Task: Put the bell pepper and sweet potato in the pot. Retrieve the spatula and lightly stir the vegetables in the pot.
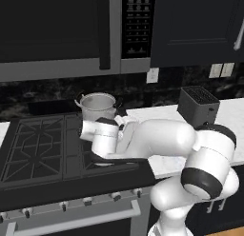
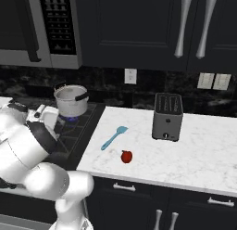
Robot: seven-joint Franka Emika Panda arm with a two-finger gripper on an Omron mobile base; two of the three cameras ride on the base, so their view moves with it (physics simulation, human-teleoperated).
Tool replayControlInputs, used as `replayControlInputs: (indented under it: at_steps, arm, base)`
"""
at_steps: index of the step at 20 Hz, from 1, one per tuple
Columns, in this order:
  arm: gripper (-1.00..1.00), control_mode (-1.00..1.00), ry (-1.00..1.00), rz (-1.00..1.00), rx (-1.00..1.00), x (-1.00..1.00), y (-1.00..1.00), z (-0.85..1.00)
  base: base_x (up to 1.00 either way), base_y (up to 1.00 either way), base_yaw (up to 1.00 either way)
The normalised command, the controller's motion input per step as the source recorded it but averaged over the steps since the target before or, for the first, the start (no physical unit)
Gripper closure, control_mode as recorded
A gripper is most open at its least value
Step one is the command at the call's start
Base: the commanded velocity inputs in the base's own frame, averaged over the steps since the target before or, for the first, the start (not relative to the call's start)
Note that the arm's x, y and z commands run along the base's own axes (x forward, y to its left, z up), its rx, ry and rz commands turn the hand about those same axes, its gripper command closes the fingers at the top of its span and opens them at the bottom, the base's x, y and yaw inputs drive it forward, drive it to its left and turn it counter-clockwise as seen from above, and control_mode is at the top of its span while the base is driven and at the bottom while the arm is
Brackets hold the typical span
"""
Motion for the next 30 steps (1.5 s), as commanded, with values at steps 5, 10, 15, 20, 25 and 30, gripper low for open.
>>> replayControlInputs:
  at_steps: [5, 10, 15, 20, 25, 30]
  arm:
    - [-1.00, -1.00, 0.00, -0.19, 0.17, -0.58, -1.00, 0.00]
    - [-1.00, -1.00, 0.00, -0.26, 0.22, -0.11, -1.00, 0.05]
    - [-1.00, -1.00, 0.00, -0.22, 0.25, -0.16, -1.00, -0.01]
    - [-1.00, -1.00, 0.01, -0.19, 0.21, 0.00, -1.00, -0.03]
    - [-1.00, -1.00, 0.06, -0.14, 0.14, 0.23, -0.94, -0.27]
    - [-1.00, -1.00, -0.02, 0.01, 0.18, 0.35, -0.38, -0.37]
  base:
    - [0.00, 0.00, 0.00]
    - [0.00, 0.00, 0.00]
    - [0.00, 0.00, 0.00]
    - [0.00, 0.00, 0.00]
    - [0.00, 0.00, 0.00]
    - [0.00, 0.00, 0.00]
